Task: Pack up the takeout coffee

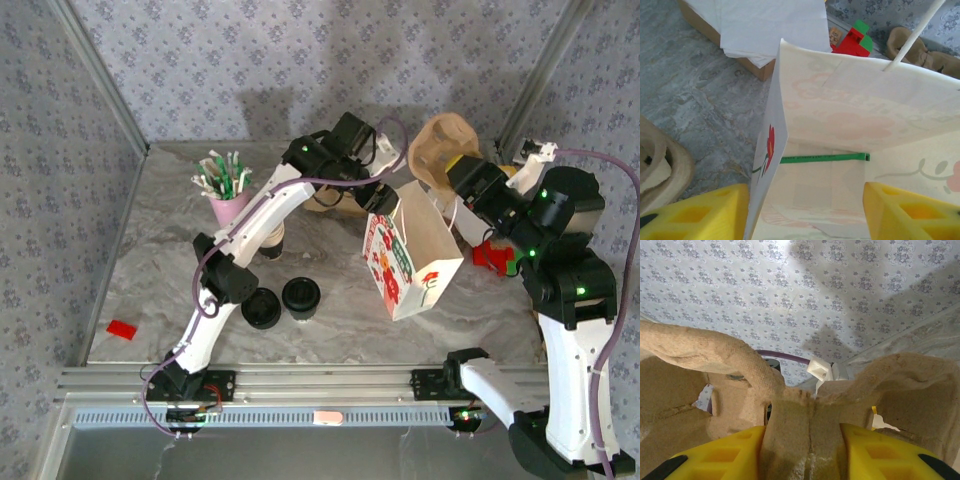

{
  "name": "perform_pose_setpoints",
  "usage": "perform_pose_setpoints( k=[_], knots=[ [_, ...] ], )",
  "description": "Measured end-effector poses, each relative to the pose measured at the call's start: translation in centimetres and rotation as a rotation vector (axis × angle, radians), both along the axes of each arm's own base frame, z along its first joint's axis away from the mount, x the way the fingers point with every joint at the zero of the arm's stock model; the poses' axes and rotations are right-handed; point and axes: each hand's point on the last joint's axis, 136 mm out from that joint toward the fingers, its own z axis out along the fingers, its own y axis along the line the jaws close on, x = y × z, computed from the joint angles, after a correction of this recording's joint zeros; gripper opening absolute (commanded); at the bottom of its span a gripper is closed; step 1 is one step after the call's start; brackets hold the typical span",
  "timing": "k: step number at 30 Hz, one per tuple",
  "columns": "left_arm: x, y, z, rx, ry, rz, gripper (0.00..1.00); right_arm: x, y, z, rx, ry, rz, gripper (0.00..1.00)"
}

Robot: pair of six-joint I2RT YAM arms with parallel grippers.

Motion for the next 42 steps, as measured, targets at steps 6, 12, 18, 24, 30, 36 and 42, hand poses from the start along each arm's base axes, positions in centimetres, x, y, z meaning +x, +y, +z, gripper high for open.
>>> perform_pose_setpoints(
  k=[6,12,18,24,30,36,42],
  knots=[
    [0.3,0.2,-0.2,-0.001,0.017,0.015,0.19,0.0,0.0,0.0,0.000,0.001,0.000,0.41],
    [1.1,0.7,-0.3,0.005,0.033,0.075,0.08,0.0,0.0,0.0,0.000,0.001,0.000,0.41],
    [2.1,1.8,0.0,0.025,0.047,0.198,0.07,0.3,0.0,-0.2,-0.001,0.007,0.000,0.41],
    [2.4,4.3,0.9,0.046,0.084,0.387,0.09,0.5,0.0,-0.5,-0.002,0.016,-0.001,0.41],
    [1.2,6.8,1.9,0.046,0.123,0.527,0.16,0.7,0.2,-1.1,-0.002,0.028,0.006,0.41],
    [-1.2,7.7,1.1,0.040,0.171,0.605,0.16,0.6,0.3,-1.2,-0.002,0.030,0.011,0.41],
    [-1.4,8.2,0.7,-0.017,0.215,0.695,0.16,0.5,0.5,-1.2,0.000,0.031,0.024,0.40]
  ],
)
